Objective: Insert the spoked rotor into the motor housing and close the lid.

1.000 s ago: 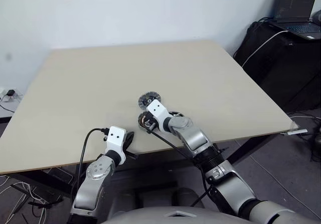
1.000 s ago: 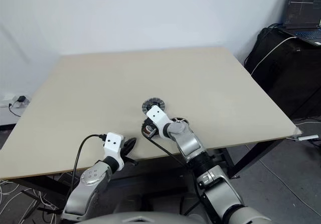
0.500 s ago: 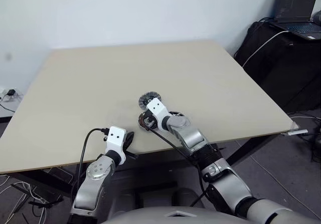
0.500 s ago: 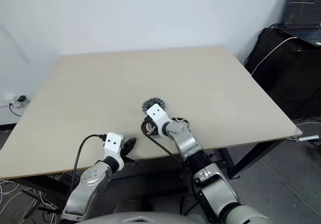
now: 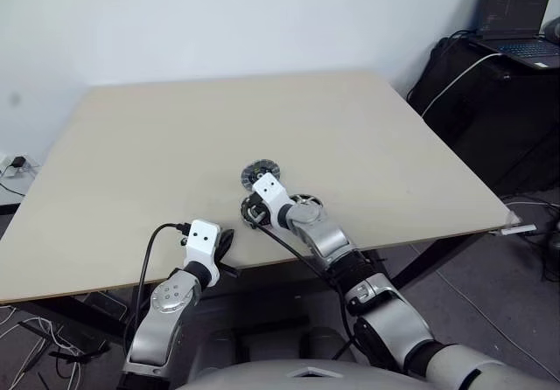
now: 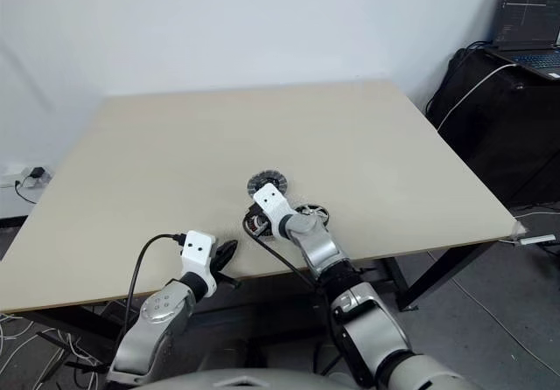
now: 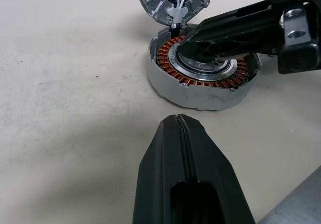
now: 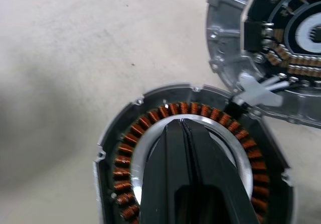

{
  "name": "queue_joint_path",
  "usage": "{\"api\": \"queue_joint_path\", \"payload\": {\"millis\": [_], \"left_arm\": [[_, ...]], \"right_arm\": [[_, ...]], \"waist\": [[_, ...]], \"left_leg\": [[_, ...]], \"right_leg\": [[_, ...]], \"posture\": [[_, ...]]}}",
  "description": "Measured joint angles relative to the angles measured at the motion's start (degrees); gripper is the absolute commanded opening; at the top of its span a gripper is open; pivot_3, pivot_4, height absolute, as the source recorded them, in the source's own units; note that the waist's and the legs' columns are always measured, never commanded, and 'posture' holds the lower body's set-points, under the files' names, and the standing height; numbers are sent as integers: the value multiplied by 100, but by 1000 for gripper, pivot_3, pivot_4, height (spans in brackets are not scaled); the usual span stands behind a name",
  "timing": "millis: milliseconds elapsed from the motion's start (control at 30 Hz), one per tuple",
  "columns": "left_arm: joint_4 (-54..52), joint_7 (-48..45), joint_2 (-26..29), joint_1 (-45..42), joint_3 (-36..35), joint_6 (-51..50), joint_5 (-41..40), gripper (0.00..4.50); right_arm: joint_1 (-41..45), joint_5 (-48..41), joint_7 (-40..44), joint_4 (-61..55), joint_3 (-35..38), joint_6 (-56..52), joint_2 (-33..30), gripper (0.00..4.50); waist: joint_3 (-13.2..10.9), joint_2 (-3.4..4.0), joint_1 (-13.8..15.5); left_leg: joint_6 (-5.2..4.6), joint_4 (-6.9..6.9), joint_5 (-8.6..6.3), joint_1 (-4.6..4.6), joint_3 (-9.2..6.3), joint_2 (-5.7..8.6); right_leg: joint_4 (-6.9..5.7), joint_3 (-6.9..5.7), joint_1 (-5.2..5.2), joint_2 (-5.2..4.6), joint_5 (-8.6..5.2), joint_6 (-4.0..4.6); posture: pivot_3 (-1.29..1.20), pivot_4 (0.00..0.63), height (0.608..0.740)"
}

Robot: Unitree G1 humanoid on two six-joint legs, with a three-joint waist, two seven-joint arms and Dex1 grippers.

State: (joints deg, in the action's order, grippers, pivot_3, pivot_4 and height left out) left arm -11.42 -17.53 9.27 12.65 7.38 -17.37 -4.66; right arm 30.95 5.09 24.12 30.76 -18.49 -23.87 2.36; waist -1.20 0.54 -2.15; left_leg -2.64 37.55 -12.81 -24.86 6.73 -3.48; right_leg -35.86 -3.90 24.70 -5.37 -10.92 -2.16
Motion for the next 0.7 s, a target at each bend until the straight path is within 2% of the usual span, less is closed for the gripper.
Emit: {"api": "queue_joint_path", "payload": {"millis": [200, 467, 700], "left_arm": [[0, 7, -2, 12, -1, 0, 0, 0], [-19, 41, -1, 172, -25, 44, -25, 0], [-49, 39, 5, 195, -37, 48, -49, 0]], "right_arm": [[-13, -132, -71, -367, 270, 92, -59, 29], [-692, -276, 205, -2125, 494, -577, -966, 29], [-1284, -504, 347, -2978, 810, -1169, -1617, 29]], "waist": [[0, 0, 5], [0, 0, 18], [-1, -1, 9]], "left_leg": [[0, 0, 0, 0, -1, 0], [0, 0, 0, -1, -2, 1], [0, 0, 0, 4, -3, 1]], "right_leg": [[1, 0, -1, -1, 0, 0], [3, -1, 1, -3, -2, 2], [2, 0, -1, -4, -2, 1]], "posture": [[0, 0, 740], [0, 0, 740], [0, 0, 740]]}}
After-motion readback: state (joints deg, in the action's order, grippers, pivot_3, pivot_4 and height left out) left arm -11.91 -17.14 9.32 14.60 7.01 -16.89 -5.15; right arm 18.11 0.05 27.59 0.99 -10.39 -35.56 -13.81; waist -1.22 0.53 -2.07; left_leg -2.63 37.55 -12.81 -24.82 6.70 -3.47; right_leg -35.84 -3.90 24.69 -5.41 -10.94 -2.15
